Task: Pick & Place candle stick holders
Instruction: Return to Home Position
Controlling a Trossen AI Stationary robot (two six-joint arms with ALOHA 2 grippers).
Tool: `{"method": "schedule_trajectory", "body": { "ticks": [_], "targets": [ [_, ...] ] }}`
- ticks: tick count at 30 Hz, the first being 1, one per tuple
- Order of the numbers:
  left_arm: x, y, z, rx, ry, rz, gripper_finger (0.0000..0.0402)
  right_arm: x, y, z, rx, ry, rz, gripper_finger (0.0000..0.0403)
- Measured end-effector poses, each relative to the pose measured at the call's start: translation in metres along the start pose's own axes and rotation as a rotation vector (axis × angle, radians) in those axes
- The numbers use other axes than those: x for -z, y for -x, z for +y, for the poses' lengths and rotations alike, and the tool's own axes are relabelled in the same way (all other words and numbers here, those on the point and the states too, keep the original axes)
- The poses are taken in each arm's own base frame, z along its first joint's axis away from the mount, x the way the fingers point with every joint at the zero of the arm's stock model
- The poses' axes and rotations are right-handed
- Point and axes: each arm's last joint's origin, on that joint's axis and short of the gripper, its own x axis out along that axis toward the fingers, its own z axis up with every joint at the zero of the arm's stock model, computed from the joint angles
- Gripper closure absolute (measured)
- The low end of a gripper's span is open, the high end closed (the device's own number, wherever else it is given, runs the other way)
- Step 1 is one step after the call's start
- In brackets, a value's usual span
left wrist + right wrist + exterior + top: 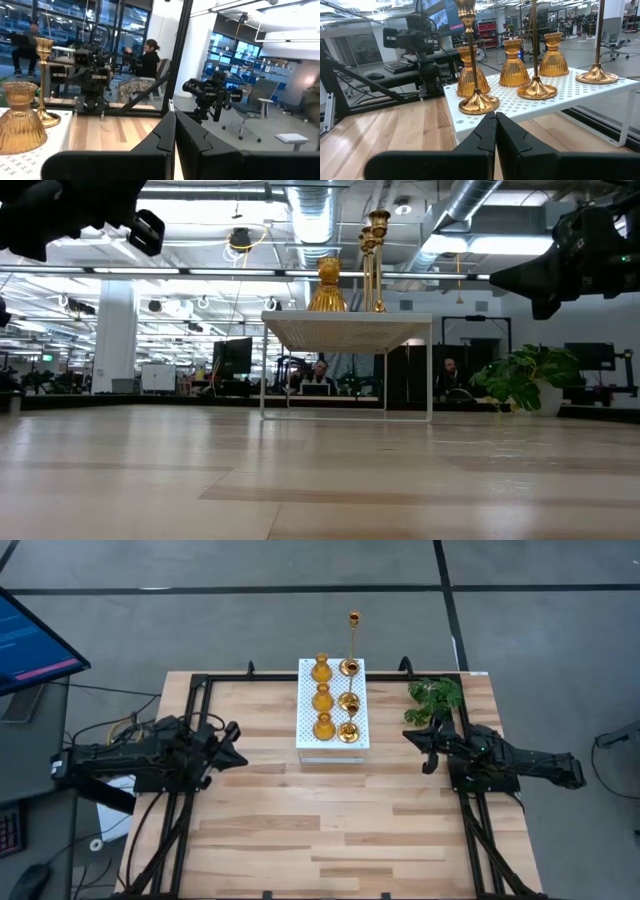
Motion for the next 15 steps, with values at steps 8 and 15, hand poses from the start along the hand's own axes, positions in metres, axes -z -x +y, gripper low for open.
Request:
{"method": "schedule_trajectory", "body": {
  "ticks": [8, 15],
  "targets": [
    [0.000, 0.000, -0.001, 0.004, 0.016, -0.004, 0.0392, 0.000, 0.000, 0.000, 0.000, 0.000, 0.000, 0.0403],
    [0.001, 0.019, -0.003, -0.324, -0.050, -0.198, 0.0392, 0.000, 0.000, 0.000, 0.000, 0.000, 0.000, 0.0403]
  ]
}}
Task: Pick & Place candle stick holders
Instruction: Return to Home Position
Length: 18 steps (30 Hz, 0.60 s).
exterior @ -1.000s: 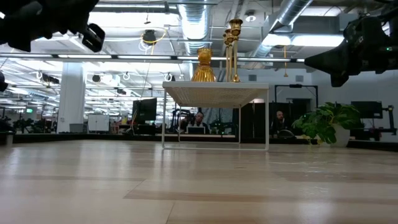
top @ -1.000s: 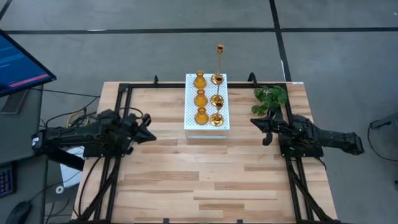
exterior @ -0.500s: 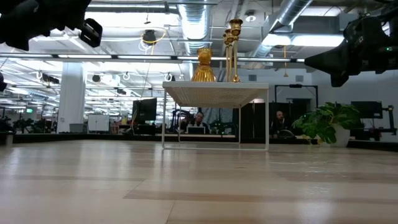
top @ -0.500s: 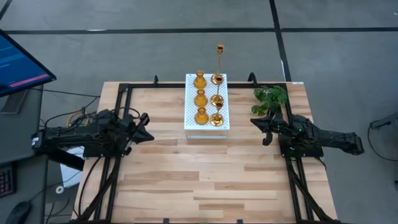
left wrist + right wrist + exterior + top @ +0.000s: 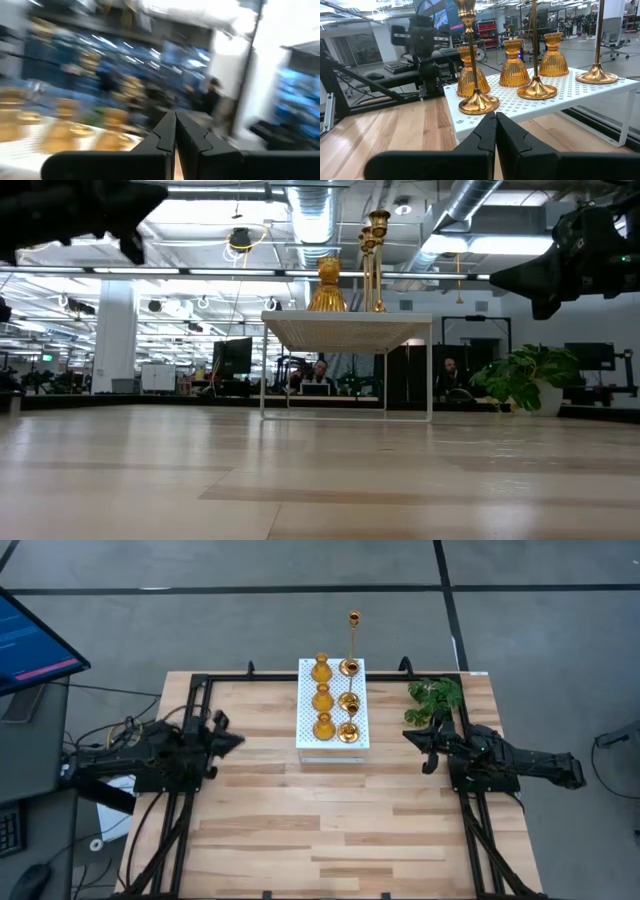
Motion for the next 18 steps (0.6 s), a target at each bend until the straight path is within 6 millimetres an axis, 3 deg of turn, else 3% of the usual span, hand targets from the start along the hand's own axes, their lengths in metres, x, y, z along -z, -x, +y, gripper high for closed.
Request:
{"method": "schedule_trajectory", "body": {
  "ticks": [4, 18],
  "targets": [
    [0.018, 0.001, 0.005, -0.090, 0.011, 0.048, 0.0392, 0.000, 0.000, 0.000, 0.000, 0.000, 0.001, 0.0403],
    [0.054, 0.009, -0.011, 0.103, -0.066, 0.297, 0.0392, 0.000, 0.000, 0.000, 0.000, 0.001, 0.007, 0.0403]
  ]
}}
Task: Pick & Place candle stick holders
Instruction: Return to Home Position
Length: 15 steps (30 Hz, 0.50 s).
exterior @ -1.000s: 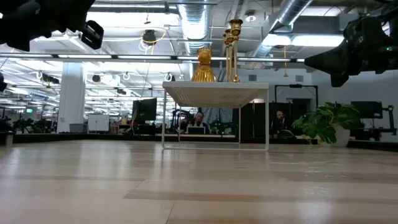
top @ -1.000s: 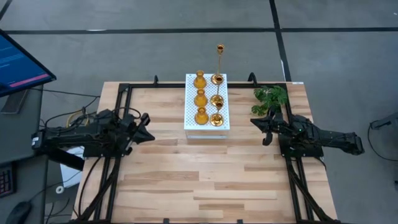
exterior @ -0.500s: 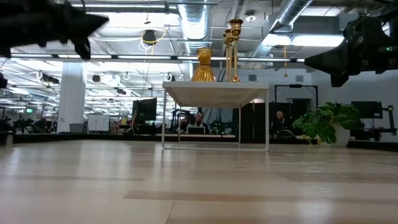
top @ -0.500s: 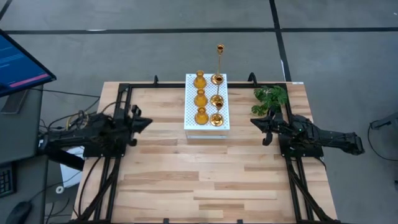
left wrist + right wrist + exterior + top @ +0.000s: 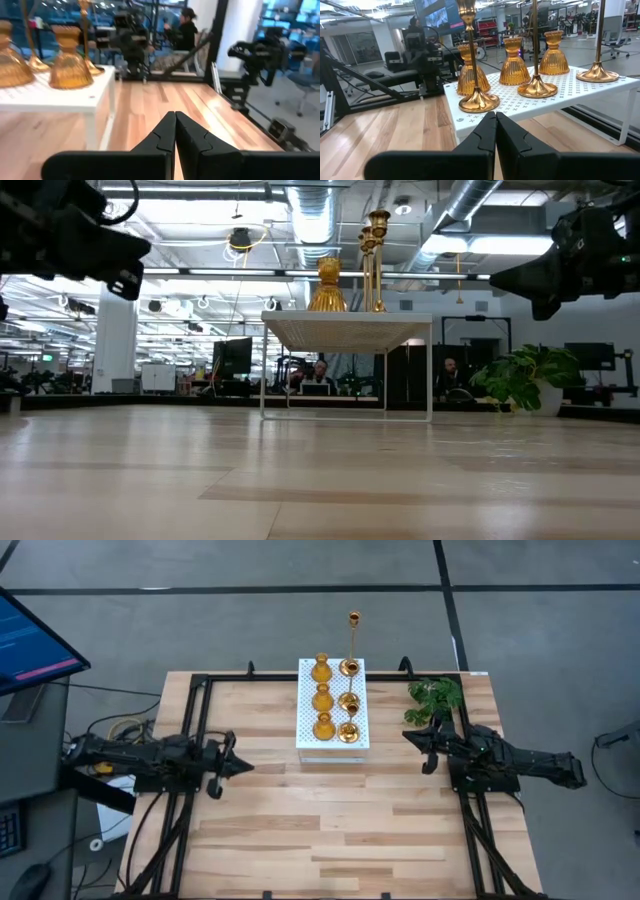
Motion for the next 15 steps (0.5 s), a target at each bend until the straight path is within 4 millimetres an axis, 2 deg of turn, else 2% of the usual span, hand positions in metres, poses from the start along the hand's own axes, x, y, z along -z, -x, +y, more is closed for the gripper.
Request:
{"method": "schedule_trajectory", "body": {
  "ticks": [15],
  "targets": [
    [0.0032, 0.0001, -0.0025, 0.025, 0.003, 0.033, 0.0392, 0.0000, 0.0000, 0.0000, 0.000, 0.000, 0.000, 0.0403]
  ]
}}
